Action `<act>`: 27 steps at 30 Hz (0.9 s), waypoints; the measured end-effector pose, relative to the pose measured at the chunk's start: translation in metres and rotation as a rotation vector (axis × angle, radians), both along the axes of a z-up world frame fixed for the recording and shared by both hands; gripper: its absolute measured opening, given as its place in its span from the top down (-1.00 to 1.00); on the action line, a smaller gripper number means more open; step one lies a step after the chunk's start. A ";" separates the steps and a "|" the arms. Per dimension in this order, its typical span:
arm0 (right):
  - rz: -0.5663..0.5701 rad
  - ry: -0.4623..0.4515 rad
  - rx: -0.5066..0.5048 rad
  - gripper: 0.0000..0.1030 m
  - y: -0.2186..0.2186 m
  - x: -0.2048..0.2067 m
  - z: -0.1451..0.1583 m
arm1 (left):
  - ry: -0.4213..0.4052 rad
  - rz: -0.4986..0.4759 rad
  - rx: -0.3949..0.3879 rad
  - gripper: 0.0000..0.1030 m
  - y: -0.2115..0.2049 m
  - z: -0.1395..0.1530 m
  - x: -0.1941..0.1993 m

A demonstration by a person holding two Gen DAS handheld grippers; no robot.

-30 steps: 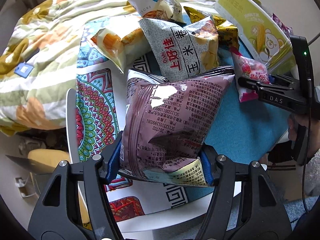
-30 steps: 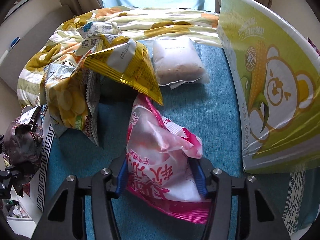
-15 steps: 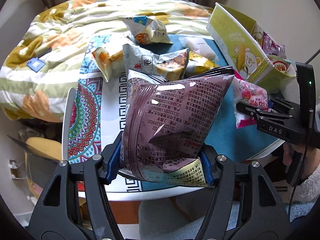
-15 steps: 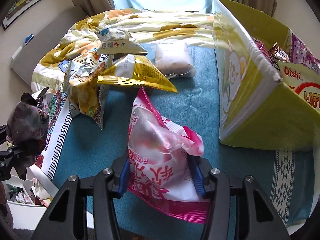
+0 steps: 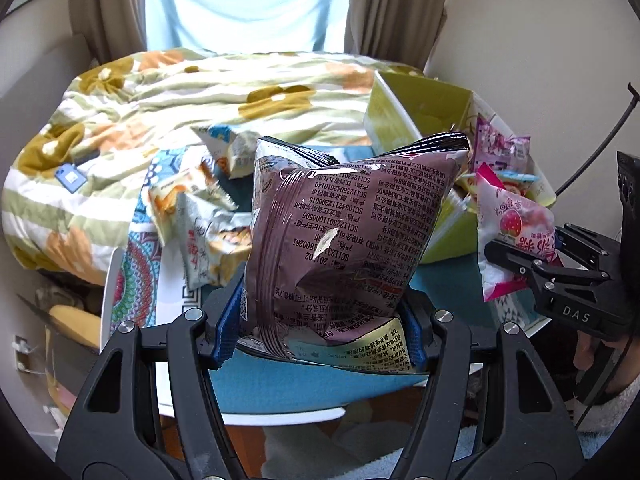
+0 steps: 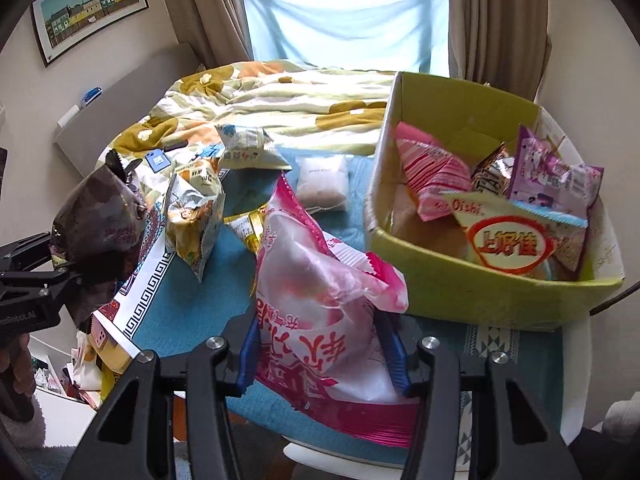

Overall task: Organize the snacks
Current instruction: 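Carry the brown and pink bags over the cardboard box with both tools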

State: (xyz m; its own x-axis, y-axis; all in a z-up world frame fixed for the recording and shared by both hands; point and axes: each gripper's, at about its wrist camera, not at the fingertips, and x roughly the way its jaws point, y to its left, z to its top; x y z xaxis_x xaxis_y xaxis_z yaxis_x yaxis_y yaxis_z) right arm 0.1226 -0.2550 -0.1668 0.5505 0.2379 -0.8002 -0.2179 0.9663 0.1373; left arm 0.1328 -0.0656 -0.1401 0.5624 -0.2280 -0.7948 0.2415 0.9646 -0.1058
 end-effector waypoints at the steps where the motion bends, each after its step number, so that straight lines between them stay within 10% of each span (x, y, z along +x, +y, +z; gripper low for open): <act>1: 0.001 -0.013 0.001 0.07 -0.007 -0.001 0.006 | -0.016 -0.008 -0.001 -0.19 -0.009 0.006 0.003; 14: -0.056 -0.117 -0.002 0.07 -0.098 0.034 0.079 | -0.101 -0.174 -0.017 -0.19 -0.142 0.062 0.096; 27: -0.223 -0.090 -0.006 0.07 -0.170 0.150 0.085 | 0.057 -0.254 0.017 -0.19 -0.242 0.015 0.256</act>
State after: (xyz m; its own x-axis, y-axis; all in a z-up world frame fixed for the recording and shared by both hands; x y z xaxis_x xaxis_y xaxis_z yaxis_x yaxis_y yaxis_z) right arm 0.2729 -0.4253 -0.0818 0.6579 0.0981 -0.7467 -0.0101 0.9925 0.1216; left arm 0.3886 -0.3079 -0.1252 0.4434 -0.3421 -0.8284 0.4701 0.8757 -0.1100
